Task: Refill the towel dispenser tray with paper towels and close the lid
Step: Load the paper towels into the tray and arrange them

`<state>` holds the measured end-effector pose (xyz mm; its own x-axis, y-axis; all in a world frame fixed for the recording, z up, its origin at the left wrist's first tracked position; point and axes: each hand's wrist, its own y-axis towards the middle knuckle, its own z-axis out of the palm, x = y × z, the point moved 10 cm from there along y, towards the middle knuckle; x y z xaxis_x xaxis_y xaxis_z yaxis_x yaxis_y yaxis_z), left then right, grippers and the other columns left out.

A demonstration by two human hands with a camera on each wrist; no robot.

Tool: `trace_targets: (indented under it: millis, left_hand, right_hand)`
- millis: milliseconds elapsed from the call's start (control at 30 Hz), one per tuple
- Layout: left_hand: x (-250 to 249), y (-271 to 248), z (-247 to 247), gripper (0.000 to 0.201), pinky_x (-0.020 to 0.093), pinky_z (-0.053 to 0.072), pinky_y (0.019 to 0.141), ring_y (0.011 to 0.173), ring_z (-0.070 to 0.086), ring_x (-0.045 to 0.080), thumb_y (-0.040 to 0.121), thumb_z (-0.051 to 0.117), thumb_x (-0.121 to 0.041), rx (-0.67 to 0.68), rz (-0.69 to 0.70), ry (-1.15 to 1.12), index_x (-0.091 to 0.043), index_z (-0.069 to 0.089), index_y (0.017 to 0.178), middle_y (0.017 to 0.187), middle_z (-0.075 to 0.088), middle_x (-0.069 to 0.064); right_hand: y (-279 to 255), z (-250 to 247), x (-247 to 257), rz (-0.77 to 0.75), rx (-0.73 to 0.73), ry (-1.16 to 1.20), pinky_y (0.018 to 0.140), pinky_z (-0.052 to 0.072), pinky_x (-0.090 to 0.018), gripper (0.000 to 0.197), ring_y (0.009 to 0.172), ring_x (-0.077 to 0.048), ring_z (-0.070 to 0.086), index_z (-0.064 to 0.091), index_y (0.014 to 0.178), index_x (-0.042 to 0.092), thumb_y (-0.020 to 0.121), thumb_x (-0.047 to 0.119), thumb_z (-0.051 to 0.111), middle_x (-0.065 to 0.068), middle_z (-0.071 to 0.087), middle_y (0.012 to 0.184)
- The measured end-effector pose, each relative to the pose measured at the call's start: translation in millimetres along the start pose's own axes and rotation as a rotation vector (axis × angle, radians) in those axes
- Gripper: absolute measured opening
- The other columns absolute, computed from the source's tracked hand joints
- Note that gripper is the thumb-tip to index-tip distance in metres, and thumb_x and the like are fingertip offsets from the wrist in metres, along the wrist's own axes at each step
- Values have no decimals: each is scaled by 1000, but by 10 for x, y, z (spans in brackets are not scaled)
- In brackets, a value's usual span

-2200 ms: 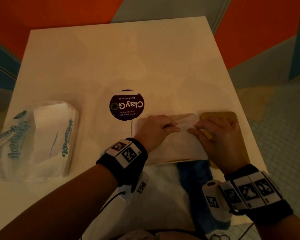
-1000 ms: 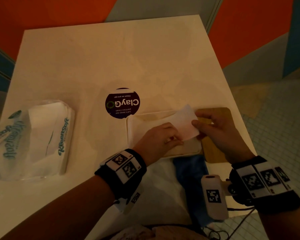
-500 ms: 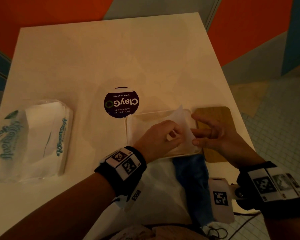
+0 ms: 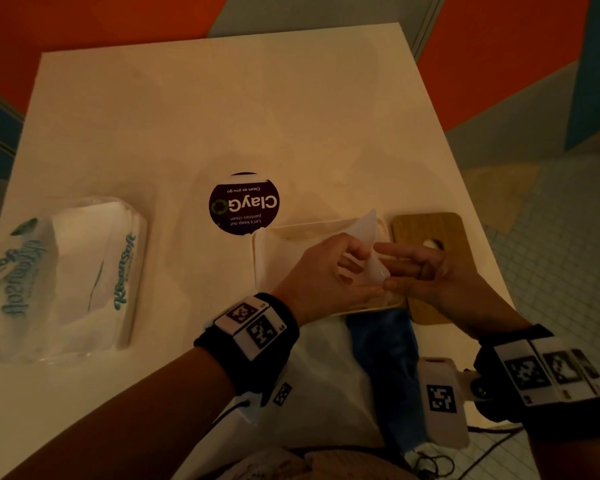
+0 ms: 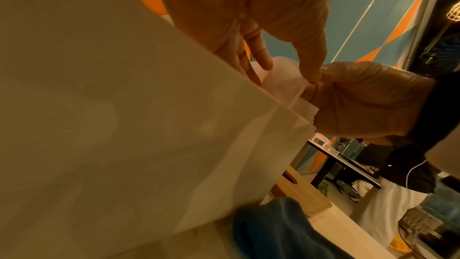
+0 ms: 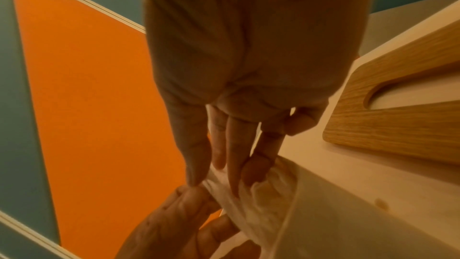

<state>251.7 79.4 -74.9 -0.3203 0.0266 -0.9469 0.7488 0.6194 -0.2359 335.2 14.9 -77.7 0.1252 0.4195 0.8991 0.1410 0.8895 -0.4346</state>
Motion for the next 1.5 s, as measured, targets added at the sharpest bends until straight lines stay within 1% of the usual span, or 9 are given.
trace_targets:
  millis: [200,333,467,667,833,967,1067,1367,1500]
  left_hand:
    - [33,-23,42,44,17,53,72,85,59,2,62,81,-18,23,-17,-56,-27,48,90,89,55,-14]
    - [18,-22,45,44,12,51,70,83,58,0,62,81,-18,22,-4,-50,-25,48,91,90,55,-14]
    - [6,-16,47,39,18,53,73,82,59,1,65,79,-16,6,12,-65,-32,48,83,89,57,-13]
    - [-19,-15,51,32,18,54,73,85,59,3,67,76,-11,18,55,-51,-29,52,77,90,57,-10]
    - [-54,-15,49,38,19,52,71,87,57,5,60,81,-18,-11,54,1,-33,50,76,90,54,-13]
    - [-82,-8,40,40,32,54,74,90,59,16,57,83,-20,-52,41,57,-24,49,78,95,56,-3]
    - [-124,-13,46,42,36,55,74,89,60,19,57,84,-21,-68,58,96,-21,49,81,94,57,1]
    - [-52,-5,47,41,31,54,78,92,59,17,63,80,-14,-33,20,73,-9,57,97,103,56,2]
    - [-73,-25,53,41,17,51,75,91,57,11,66,78,-11,-31,69,85,-6,57,102,111,59,10]
  right_hand:
    - [-11,0,12,5,-13,3,64,51,-8,43,79,5,67,53,114,13,80,-14,50,8,69,91]
    - [-2,-16,11,-8,-34,-1,65,50,-6,42,80,8,65,54,110,16,80,-12,52,2,64,99]
    - [9,-50,17,-33,-62,-6,63,48,-4,42,76,12,64,55,106,18,79,-14,52,5,63,97]
    - [-4,-67,37,-62,-90,-14,64,49,-6,34,76,7,66,59,102,12,80,-12,52,19,73,69]
    - [-10,-98,43,-80,-151,12,59,52,-10,19,66,0,68,63,82,6,73,-11,61,12,72,61]
    - [-3,-120,7,-75,-166,-15,62,55,-13,18,65,-2,68,64,75,11,71,-7,65,10,73,62]
    - [5,-140,-15,-76,-176,-33,59,50,-6,23,62,5,65,64,75,12,78,-10,58,12,71,58]
    - [-29,-145,-71,-47,-118,-68,65,46,-2,28,78,13,63,68,79,17,79,-9,57,18,72,72]
    - [-19,-157,-37,-85,-130,-130,66,45,0,29,75,15,61,67,75,21,79,-6,58,15,66,83]
